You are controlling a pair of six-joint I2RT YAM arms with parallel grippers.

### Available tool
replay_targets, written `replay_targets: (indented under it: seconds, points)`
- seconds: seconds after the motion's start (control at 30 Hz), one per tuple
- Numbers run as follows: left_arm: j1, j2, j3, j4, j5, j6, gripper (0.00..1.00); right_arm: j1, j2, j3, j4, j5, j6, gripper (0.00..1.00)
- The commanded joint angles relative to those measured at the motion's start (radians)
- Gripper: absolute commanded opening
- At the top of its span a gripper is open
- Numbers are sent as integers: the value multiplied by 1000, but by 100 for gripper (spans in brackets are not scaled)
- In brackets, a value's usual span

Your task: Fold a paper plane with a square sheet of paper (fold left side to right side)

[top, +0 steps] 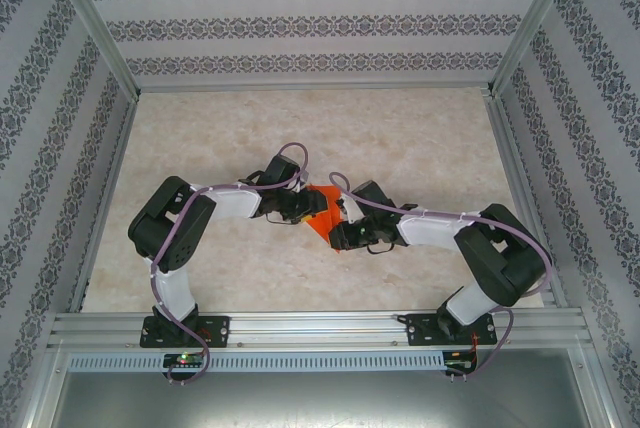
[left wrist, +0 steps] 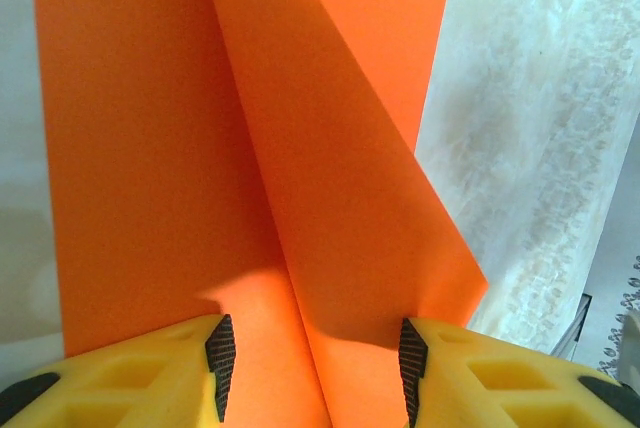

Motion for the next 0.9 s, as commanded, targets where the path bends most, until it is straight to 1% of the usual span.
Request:
replay_targets:
  seconds: [0.0,0.03,0.13,0.5,0.63,0.77,0.87]
  points:
    - [-12,23,14,-42,-11,22,50,-9,-20,38,-32,39,-30,32]
    - [-12,24,14,-40,-12,22,50,-10,-13,47,-40,50,-33,34]
    - [-11,24,15,-40,-11,22,50,-8,15,71,-44,66,-37,36]
    - [-11,20,12,-37,-7,23,50,15,101,139,-59,93,-41,37]
    - [-12,18,11,-36,-9,22,50,21,121,145,-57,86,-40,31]
    - [-11,16,7,-34,-10,23,50,20,134,148,-48,73,-37,20]
    - [-11,18,7,-33,-10,22,50,17,133,144,-36,63,-35,15]
